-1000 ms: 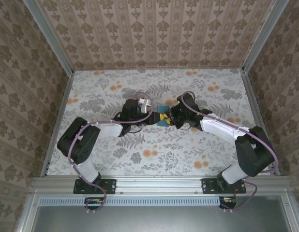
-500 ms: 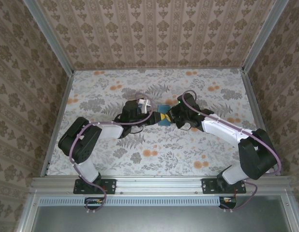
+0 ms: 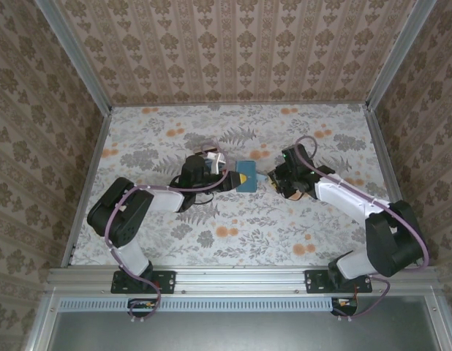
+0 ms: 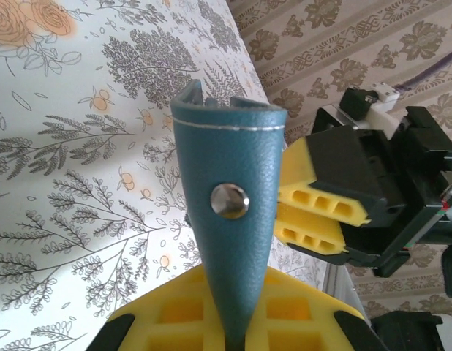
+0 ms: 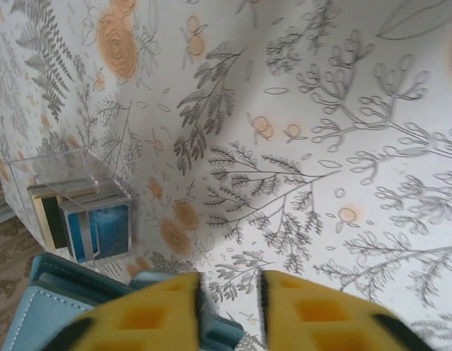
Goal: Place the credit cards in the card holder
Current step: Open the button on the card holder.
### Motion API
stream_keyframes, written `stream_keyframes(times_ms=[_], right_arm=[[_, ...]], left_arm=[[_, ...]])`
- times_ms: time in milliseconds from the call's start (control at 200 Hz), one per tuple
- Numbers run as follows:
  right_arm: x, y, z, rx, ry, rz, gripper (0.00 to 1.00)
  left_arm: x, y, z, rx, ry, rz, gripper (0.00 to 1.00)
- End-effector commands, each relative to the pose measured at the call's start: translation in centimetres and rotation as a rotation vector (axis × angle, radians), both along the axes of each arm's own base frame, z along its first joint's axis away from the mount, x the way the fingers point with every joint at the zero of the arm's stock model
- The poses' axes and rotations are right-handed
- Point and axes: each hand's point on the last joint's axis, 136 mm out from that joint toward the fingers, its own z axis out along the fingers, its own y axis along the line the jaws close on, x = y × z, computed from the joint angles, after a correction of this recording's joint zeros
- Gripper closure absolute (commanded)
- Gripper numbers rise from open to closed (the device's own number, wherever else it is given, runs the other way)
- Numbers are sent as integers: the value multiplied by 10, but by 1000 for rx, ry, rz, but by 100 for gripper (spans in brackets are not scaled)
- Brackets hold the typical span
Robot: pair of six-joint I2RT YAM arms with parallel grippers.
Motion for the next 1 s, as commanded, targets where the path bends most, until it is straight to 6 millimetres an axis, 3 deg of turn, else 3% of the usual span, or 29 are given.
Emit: stream_keyframes(times_ms=[0, 145, 320, 420, 585, 620, 715, 815, 875, 925, 995], right_arm=[[-24, -16, -3, -78, 33, 67, 58], [-26, -12, 3, -121, -45, 219, 54], [-19, 34, 35, -133, -246, 557, 53], [-22, 50, 39, -206, -294, 668, 51], [-20, 30, 28, -334, -249, 638, 52], [-21, 26, 13, -361, -205, 642, 52], [-20, 23, 1, -385, -170, 649, 53], [-20, 23, -6, -393, -141, 658, 58], [-18, 22, -10, -404, -140, 655, 72], [-15, 20, -10, -407, -136, 647, 90], [-13, 21, -1, -397, -153, 653, 93]], left_arm=[[1, 2, 2, 6, -50, 6, 100], [-3, -1, 5, 5, -56, -7, 100], [-5, -4, 4, 22, -43, -19, 100], [-7, -6, 1, 38, -49, -32, 100], [-7, -7, 5, 5, -20, -9, 100], [-8, -8, 4, 9, -15, -13, 100], [-6, -8, 1, -3, 28, -3, 100], [-7, -10, 3, -34, 51, 7, 100], [-9, -14, 0, -33, 61, -17, 100], [-10, -15, -3, -33, 83, -27, 100], [-7, -14, -7, -41, 109, -15, 100]])
